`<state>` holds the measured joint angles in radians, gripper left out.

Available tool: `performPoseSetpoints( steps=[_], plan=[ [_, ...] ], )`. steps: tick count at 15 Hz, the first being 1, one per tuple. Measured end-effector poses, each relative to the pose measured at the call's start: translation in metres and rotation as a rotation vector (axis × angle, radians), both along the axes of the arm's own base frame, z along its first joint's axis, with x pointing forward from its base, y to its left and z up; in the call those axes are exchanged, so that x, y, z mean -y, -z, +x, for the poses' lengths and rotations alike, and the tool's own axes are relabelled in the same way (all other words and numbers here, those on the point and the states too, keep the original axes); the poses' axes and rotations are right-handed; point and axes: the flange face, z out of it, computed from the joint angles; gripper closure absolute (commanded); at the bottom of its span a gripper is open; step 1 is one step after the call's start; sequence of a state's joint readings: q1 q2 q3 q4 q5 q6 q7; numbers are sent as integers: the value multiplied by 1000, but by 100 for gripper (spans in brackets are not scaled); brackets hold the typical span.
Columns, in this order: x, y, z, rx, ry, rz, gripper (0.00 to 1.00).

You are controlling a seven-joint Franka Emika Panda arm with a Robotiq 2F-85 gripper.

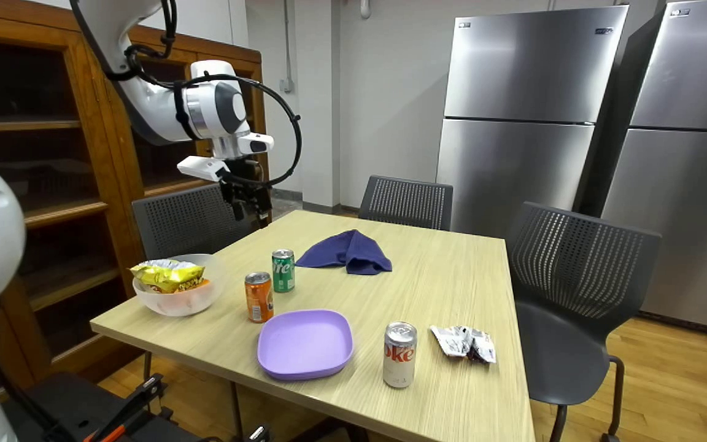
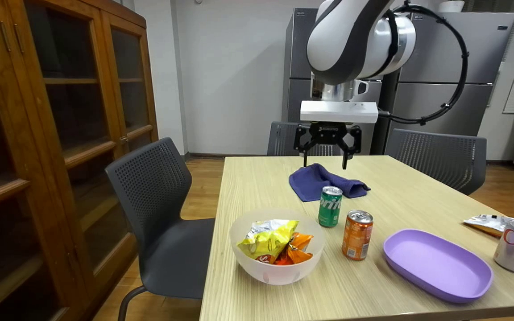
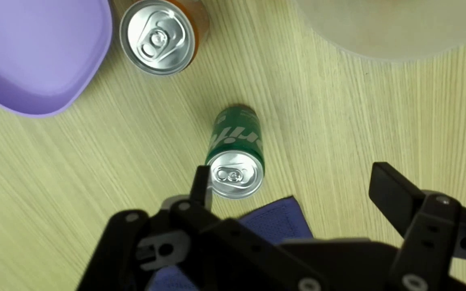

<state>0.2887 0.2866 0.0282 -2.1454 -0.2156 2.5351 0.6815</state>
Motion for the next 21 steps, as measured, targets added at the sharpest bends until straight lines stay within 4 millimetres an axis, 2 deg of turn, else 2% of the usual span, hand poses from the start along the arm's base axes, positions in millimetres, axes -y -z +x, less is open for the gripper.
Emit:
performPoseSetpoints(
  steps=[4, 8, 16, 21],
  plan=[
    [23, 5, 3, -12, 50, -1, 0],
    [36, 12, 4, -27, 86, 0, 0],
    [46, 45, 5, -79, 111, -16, 0],
    [47, 64, 15, -96, 127, -15, 0]
  ],
)
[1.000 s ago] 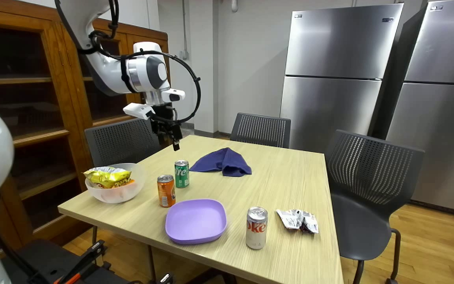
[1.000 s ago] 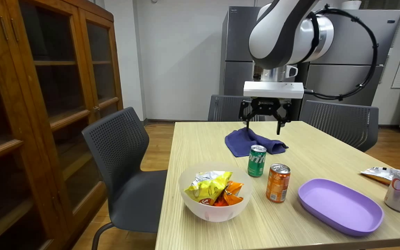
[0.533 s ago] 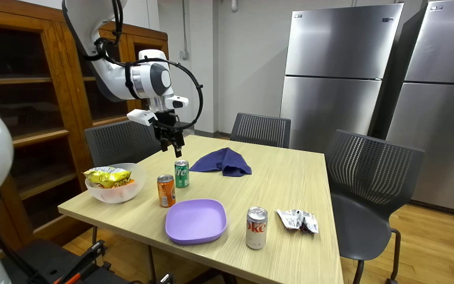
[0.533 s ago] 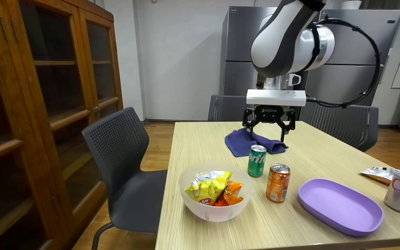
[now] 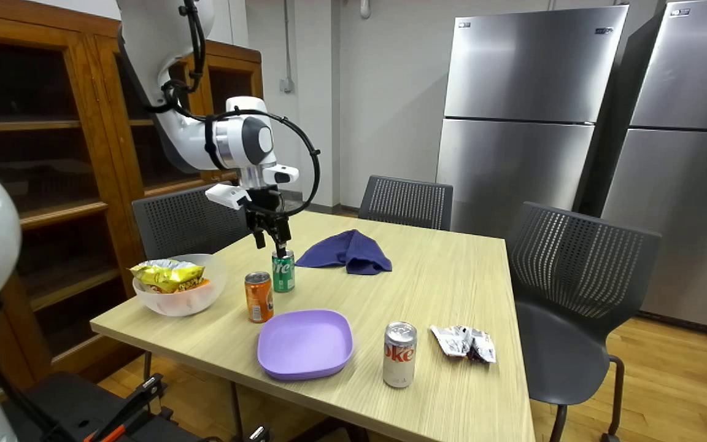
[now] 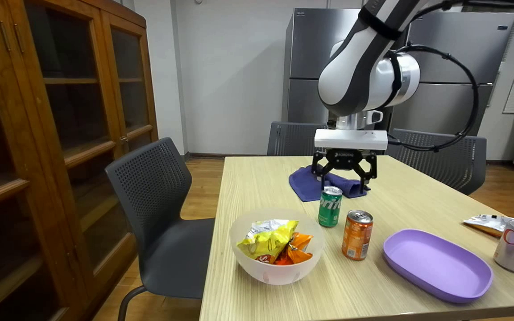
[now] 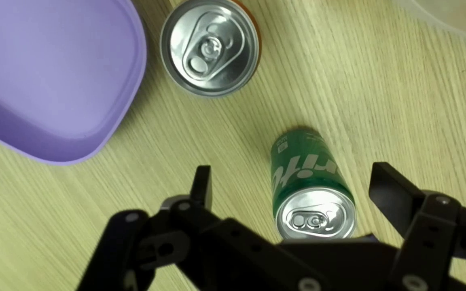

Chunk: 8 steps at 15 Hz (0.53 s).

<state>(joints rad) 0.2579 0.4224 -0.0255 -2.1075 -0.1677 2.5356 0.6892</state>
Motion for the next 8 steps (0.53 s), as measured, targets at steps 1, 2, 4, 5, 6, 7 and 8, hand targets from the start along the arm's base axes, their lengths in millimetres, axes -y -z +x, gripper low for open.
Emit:
performPoseSetpoints(
  steps=[1, 2, 4, 5, 6, 7, 8],
  plan=[
    [0, 3, 3, -1, 5, 3, 0],
    [-1, 4, 6, -1, 11, 7, 0],
    [-2, 7, 12, 1, 21, 13, 0],
    [-2, 9, 16, 3, 25, 15, 0],
    [-2, 11, 19, 3, 29, 16, 0],
    [-1, 13, 22, 4, 35, 17, 0],
    [-1, 15, 25, 4, 39, 18, 0]
  ],
)
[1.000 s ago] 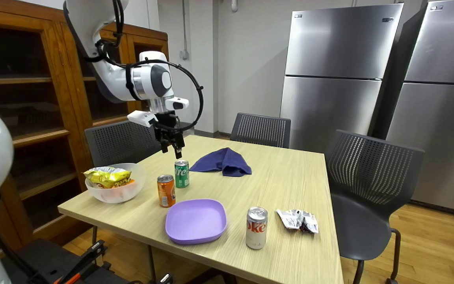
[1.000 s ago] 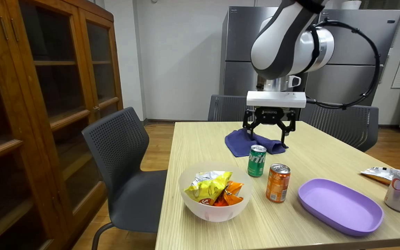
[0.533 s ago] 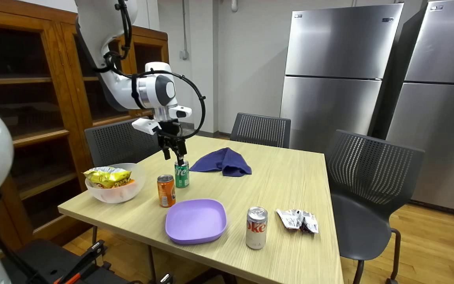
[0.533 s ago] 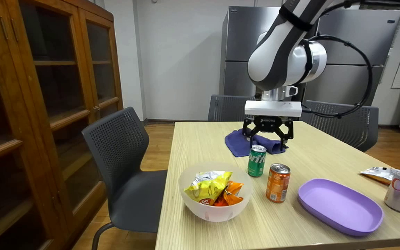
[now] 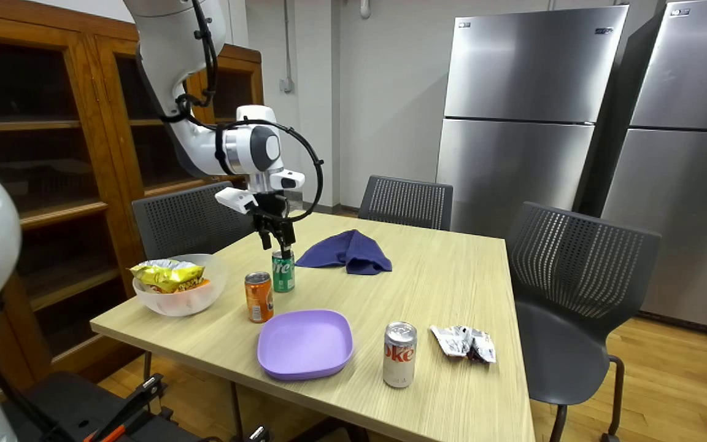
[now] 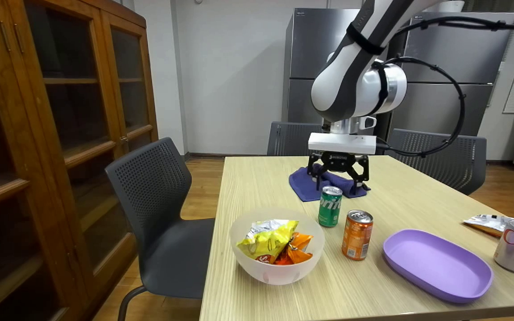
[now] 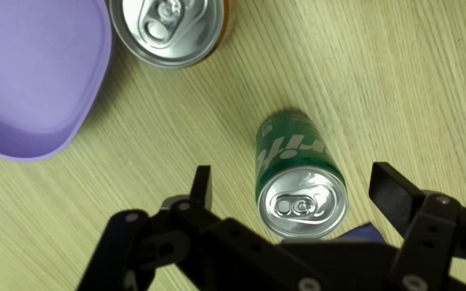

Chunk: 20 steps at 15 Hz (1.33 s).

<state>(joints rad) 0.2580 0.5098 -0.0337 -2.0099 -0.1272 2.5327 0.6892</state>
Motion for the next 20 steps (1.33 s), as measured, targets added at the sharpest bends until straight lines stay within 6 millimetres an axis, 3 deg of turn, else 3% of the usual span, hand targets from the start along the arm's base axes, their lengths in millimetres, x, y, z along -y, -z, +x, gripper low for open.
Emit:
performPoseSetpoints(
  steps=[5, 6, 7, 10, 12, 20],
  plan=[
    [0, 11, 15, -1, 17, 4, 0],
    [-1, 13, 18, -1, 18, 4, 25],
    [-1, 15, 20, -3, 18, 2, 26],
    [0, 19, 27, -11, 23, -4, 51],
    [1, 20, 31, -13, 26, -8, 62],
    [8, 10, 39, 7, 41, -10, 62]
  ],
)
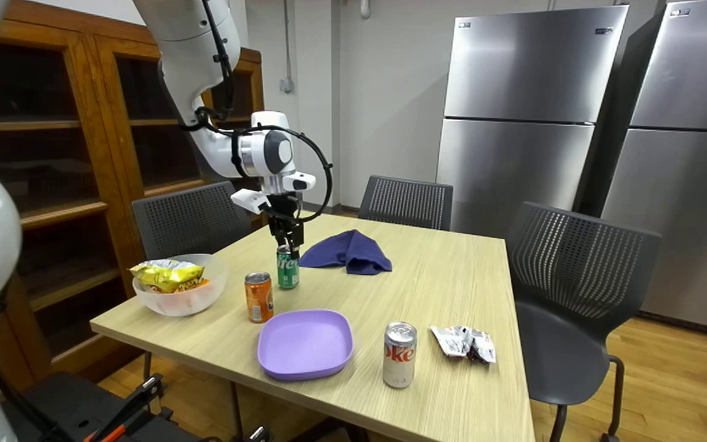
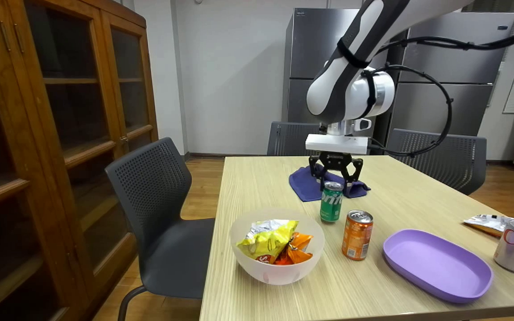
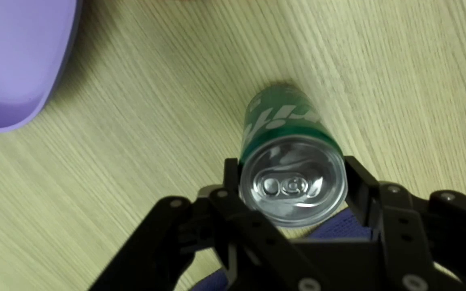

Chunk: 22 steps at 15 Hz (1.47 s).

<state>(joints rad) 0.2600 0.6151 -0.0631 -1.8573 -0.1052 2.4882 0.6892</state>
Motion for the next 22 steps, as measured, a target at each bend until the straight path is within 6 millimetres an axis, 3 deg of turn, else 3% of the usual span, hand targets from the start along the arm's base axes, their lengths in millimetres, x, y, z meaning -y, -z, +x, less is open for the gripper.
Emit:
performPoseSetpoints(
  steps=[6, 13, 22],
  plan=[
    [23, -32, 2, 44, 38, 3, 62],
    [63, -64, -19, 86, 96, 12, 62],
    [112, -72, -60, 91, 133, 23, 62]
  ],
)
